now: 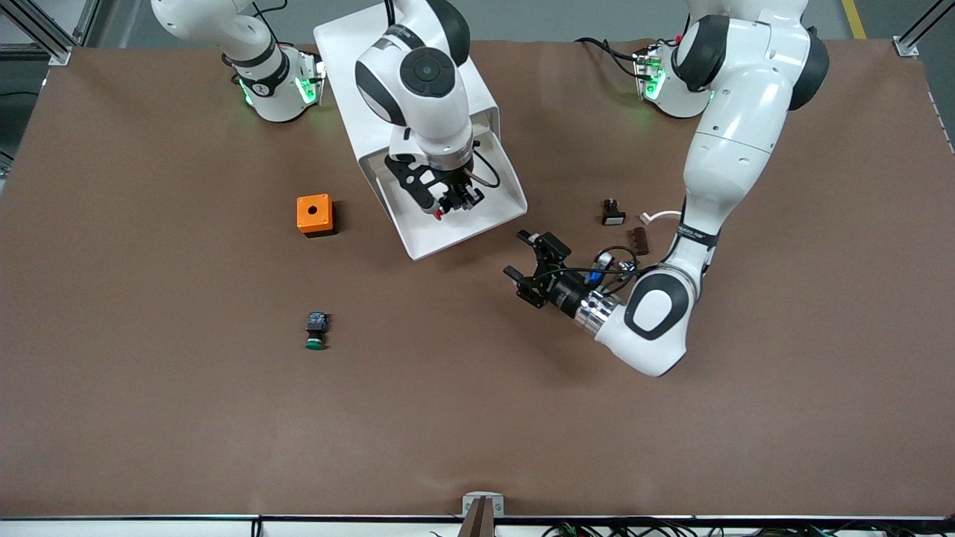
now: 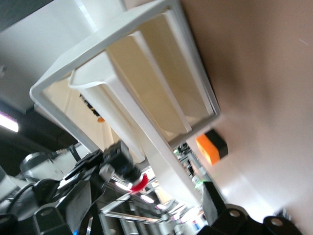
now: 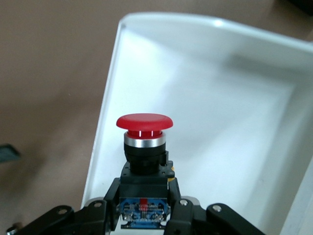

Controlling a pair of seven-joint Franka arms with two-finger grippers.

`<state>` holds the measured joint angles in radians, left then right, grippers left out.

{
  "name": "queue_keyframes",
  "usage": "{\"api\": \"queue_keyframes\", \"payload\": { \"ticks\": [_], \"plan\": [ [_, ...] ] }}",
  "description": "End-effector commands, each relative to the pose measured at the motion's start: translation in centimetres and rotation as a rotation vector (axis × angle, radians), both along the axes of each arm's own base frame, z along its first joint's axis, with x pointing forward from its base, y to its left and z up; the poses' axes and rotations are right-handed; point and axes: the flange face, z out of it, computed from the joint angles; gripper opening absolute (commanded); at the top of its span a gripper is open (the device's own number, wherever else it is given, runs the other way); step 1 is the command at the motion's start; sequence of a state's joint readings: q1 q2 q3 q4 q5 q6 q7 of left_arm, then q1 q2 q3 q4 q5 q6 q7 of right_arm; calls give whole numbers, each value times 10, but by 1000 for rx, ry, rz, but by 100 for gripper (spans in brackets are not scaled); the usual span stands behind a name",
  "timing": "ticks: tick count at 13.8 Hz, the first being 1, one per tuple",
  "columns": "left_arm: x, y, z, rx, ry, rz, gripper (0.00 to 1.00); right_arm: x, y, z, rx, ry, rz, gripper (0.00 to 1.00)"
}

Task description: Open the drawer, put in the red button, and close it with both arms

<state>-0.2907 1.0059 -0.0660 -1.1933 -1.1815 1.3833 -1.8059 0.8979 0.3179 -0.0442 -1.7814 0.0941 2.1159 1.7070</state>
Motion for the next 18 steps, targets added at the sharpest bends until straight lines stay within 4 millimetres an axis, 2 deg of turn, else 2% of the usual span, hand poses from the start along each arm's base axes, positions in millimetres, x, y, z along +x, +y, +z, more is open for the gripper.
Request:
{"api": "queue_keyframes", "payload": {
  "ticks": [1,2,6,8,11,12,13,14,15,18],
  "plan": [
    [6,13,8,-103,-236,-70,100,-11,12,-11,-1,-2,-27,0],
    [8,14,15,-138,-330,-111,100,-15,17,-16,-2,3,-28,0],
    [26,28,64,-187,-754,-316,100,-24,28,-20,9,-3,-49,0],
    [34,33,98,-125,-923,-422,100,-26,30,-24,8,-2,-51,1],
    [46,34,136,61,-1138,-558,100,-32,37,-33,8,-4,-60,2],
    [49,33,148,109,-1191,-594,100,-32,37,-33,8,-4,-60,17],
    [50,30,161,145,-1242,-627,100,-31,37,-34,6,-2,-62,74],
    [50,28,172,177,-1284,-660,100,-30,38,-30,8,-7,-57,100],
    [51,29,175,205,-1309,-686,100,-22,37,-23,18,-15,-56,100],
    [43,8,184,294,-1384,-842,100,5,28,10,21,-22,2,100]
  ]
}}
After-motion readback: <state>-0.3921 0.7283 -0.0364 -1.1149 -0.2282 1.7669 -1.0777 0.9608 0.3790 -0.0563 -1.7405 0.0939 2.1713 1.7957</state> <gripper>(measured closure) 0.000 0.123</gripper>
